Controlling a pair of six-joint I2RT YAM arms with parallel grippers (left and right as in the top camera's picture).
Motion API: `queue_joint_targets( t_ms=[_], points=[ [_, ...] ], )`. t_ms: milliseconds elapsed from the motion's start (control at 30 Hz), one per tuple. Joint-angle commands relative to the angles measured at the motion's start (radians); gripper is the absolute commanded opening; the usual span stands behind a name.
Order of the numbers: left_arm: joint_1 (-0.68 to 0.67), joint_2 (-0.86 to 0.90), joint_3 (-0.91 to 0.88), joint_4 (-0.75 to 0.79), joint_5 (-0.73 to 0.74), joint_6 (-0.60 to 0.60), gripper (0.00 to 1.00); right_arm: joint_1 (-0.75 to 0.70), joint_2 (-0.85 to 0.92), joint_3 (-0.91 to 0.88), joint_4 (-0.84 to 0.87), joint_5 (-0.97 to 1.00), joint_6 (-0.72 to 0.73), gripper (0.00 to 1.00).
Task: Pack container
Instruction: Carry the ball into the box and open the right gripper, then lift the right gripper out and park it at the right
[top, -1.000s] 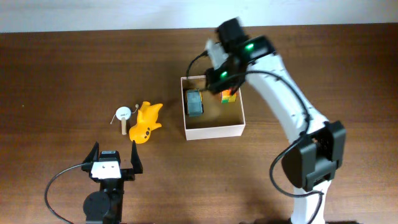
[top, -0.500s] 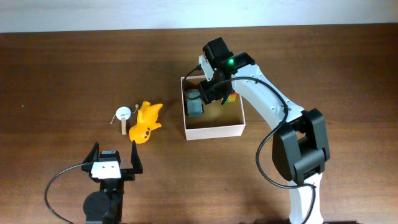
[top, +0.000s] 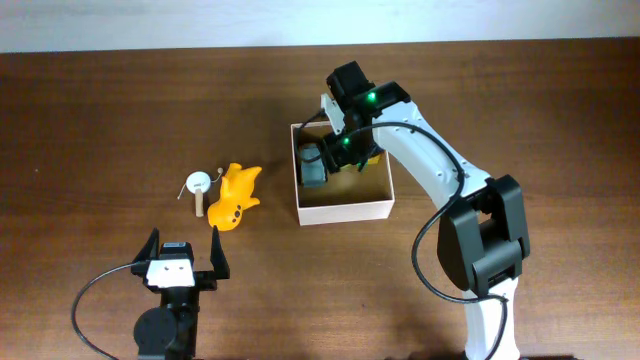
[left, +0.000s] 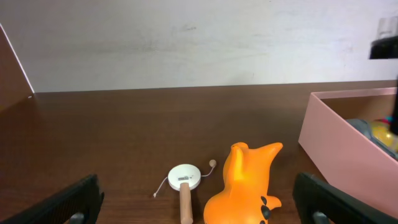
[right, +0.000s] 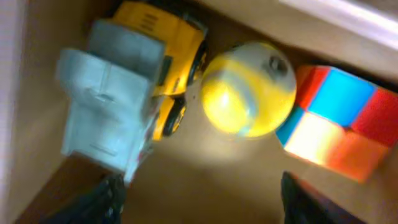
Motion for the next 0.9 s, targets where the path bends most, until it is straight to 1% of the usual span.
queue_joint_targets(
  t_ms=[0,167,200,333,400,633,733,867],
  points=[
    [0.0,-0.007,-0.006,0.0,0.011,0.015,0.99,-0.018,-0.065,0.166,-0.106,-0.016,0.038,0.77],
    [0.0,-0.007,-0.005,0.0,0.011,0.015,0.99,-0.085,-0.134,0.296,-0.205,0.021,0.038,0.79],
    [0.0,-0.007,-0.006,0.0,0.011,0.015,0.99,-0.105,-0.145,0.311,-0.216,0.048,0.048,0.83],
    [0.0,-0.007,-0.006,0.0,0.011,0.015,0.99,-0.205,-0.17,0.325,-0.24,0.223,0.164,0.92],
    [0.0,-0.007,-0.006,0.0,0.011,0.015,0.99,-0.267,-0.167,0.323,-0.26,0.273,0.221,0.99],
    [0.0,-0.007,-0.005,0.0,0.011,0.015,0.99,-0.452,-0.14,0.229,-0.262,0.295,0.414,0.99],
    [0.0,-0.007,-0.006,0.0,0.011,0.015,0.99,-0.509,-0.132,0.18,-0.261,0.294,0.458,0.99],
    [0.0,-0.007,-0.006,0.002,0.011,0.015,0.99,-0.555,-0.123,0.129,-0.262,0.291,0.464,0.99]
  ],
)
